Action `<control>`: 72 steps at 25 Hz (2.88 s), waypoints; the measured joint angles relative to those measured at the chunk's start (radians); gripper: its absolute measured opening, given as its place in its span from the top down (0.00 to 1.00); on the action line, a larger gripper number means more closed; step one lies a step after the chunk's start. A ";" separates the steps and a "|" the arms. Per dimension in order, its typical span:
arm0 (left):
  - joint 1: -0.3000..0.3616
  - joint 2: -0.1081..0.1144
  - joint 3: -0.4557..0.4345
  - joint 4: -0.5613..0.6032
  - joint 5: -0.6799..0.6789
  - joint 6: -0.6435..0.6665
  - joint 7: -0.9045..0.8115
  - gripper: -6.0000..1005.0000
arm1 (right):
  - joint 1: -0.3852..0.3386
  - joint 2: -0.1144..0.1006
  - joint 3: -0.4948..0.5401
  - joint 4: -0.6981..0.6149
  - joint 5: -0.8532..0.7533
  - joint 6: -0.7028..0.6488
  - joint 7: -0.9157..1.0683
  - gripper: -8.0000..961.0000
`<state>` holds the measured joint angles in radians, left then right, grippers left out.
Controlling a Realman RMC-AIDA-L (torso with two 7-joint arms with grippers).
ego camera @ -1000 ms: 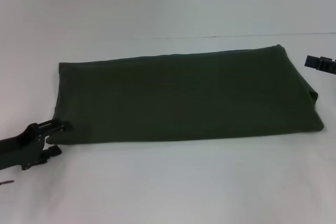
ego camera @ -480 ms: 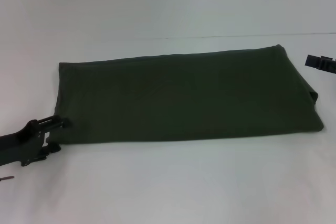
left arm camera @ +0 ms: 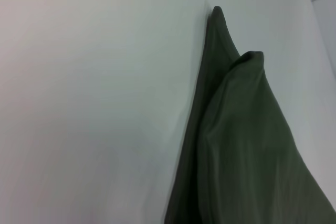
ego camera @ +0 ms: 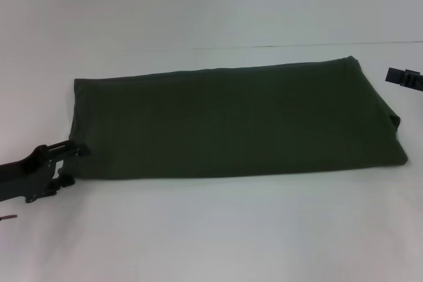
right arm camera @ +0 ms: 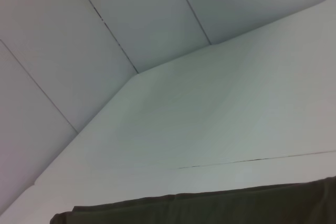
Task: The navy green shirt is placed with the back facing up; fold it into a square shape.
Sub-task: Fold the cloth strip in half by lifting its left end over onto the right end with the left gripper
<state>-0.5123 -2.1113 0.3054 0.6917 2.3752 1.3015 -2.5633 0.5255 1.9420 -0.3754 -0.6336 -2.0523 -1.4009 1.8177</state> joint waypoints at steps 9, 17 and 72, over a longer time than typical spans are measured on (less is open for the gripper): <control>-0.032 0.013 0.000 0.001 0.011 0.000 0.000 0.17 | -0.001 0.000 0.001 0.000 0.000 -0.001 0.000 0.28; -0.031 0.014 0.021 0.001 0.011 0.010 0.001 0.17 | -0.001 -0.001 0.001 0.000 0.000 0.002 0.000 0.28; -0.084 0.028 0.055 0.005 0.078 -0.004 -0.011 0.18 | -0.004 -0.003 0.013 -0.002 0.002 0.001 0.002 0.29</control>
<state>-0.5965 -2.0831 0.3600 0.6970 2.4529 1.2977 -2.5743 0.5216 1.9389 -0.3620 -0.6351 -2.0502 -1.4003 1.8193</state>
